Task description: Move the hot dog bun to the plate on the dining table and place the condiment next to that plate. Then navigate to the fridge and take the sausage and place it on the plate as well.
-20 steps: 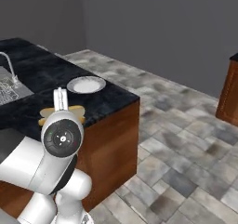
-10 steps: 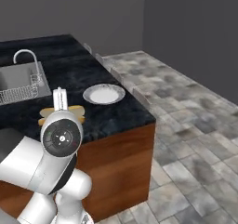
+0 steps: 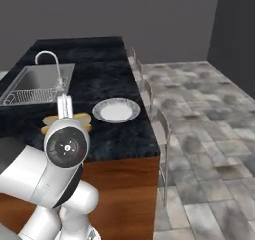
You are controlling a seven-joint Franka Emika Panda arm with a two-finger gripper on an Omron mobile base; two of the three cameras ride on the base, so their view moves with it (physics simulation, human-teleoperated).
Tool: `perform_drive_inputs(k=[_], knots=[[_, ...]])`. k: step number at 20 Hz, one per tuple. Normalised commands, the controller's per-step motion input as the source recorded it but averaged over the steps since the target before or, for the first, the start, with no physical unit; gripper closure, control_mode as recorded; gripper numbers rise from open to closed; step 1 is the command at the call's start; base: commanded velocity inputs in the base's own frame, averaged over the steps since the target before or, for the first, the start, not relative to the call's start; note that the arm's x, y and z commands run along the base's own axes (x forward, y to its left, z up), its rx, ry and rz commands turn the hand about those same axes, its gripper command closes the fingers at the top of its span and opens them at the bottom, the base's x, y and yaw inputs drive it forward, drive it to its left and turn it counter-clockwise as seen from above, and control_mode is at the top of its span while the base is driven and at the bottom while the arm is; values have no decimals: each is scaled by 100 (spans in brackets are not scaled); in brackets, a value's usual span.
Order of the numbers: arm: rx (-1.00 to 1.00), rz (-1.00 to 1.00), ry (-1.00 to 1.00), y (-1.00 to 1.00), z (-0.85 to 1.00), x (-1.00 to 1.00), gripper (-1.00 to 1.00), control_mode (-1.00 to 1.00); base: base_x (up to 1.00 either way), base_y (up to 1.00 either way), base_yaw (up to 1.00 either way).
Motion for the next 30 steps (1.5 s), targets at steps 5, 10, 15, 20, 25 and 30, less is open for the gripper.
perform_drive_inputs(k=[5,10,15,20,25,30], knots=[[0,0,0,0,0,0,100,100,60,-63,51],[0,0,0,0,0,0,100,100,85,-41,47],[0,0,0,0,0,0,100,100,84,-36,43],[5,27,37,-13,0,100,100,-100,0,0,0],[0,15,47,-5,-16,100,100,-100,0,0,0],[0,3,29,-26,-45,85,100,-100,0,0,0]])
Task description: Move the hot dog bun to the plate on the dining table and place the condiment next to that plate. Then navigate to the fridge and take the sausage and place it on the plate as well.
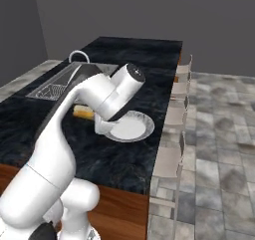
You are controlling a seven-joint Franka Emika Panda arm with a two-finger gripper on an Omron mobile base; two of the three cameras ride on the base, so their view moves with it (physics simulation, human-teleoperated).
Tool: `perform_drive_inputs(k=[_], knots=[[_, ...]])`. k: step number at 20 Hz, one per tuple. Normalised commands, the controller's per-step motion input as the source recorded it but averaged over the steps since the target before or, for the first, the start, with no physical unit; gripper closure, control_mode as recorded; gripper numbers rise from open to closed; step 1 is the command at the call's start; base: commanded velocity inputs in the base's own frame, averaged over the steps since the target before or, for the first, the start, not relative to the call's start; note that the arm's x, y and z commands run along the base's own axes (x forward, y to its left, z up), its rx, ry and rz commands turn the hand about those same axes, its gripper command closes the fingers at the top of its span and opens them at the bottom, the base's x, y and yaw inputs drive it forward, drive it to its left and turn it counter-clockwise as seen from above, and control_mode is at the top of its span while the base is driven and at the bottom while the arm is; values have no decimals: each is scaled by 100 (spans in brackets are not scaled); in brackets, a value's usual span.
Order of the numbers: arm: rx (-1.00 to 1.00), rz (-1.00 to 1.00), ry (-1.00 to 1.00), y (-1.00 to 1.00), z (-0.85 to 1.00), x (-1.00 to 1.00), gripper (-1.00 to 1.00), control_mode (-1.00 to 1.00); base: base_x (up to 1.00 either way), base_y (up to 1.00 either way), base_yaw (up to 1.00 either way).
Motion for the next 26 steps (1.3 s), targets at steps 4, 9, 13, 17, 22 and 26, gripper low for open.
perform_drive_inputs(k=[4,9,13,17,22,26], knots=[[-2,0,18,-22,-52,79,100,-100,0,0,0],[-6,0,12,-5,-56,79,100,-100,0,0,0],[-11,0,5,0,-51,73,100,-100,0,0,0],[-15,-1,6,0,-43,72,100,-100,0,0,0],[-10,0,11,0,-39,62,100,-100,0,0,0],[-6,0,13,0,-41,56,100,-100,0,0,0]])
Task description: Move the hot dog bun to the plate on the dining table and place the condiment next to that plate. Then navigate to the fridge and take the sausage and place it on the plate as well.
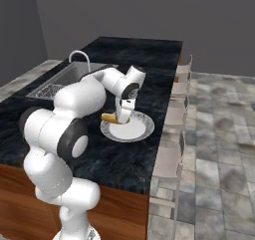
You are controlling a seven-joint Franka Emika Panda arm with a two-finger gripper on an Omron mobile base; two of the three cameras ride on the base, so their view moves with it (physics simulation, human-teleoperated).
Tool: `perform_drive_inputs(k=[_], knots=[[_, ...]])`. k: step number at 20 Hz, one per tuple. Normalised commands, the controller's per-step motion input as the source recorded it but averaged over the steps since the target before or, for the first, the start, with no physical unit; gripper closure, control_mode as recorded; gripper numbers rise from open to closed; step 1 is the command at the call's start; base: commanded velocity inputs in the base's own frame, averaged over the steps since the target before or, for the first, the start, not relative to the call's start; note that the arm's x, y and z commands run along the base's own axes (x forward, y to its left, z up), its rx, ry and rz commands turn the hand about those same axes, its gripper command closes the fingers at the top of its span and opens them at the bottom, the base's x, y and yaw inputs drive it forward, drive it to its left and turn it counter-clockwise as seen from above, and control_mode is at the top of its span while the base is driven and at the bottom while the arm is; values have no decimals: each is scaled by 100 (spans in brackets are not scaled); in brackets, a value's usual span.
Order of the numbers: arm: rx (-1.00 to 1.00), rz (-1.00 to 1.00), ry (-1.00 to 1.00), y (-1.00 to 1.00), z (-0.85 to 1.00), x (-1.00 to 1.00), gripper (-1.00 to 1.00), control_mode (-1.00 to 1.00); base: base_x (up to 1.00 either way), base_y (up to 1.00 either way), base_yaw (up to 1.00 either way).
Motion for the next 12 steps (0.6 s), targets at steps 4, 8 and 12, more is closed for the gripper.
perform_drive_inputs(k=[4,8,12], knots=[[-4,0,17,-1,-38,52,100,-100,0,0,0],[-4,0,16,-1,-37,54,100,-100,0,0,0],[-2,0,13,-3,-34,54,100,-100,0,0,0]])
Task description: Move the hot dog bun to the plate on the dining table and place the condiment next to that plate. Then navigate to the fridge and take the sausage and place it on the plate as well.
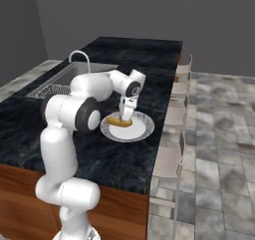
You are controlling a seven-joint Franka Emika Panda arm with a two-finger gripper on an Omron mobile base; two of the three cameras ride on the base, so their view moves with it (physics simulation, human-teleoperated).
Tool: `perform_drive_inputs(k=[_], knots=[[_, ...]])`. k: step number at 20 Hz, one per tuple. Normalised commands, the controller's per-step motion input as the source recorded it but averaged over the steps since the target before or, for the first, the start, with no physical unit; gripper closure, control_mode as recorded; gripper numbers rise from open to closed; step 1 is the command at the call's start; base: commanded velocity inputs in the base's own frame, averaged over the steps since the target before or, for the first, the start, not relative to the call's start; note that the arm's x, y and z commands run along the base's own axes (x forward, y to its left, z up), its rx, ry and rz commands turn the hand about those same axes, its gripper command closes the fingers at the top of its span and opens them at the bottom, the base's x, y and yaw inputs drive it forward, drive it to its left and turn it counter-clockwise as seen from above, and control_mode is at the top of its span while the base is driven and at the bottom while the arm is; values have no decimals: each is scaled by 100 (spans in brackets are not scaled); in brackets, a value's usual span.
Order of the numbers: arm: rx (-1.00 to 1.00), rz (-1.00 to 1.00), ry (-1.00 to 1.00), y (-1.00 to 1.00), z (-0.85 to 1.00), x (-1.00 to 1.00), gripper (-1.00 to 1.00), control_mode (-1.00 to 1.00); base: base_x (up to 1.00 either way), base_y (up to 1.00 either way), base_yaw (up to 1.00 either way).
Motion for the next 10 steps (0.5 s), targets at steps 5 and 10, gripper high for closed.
perform_drive_inputs(k=[5,10], knots=[[-2,0,6,-6,-28,43,100,-100,0,0,0],[-4,0,0,-4,-21,33,100,-100,0,0,0]])
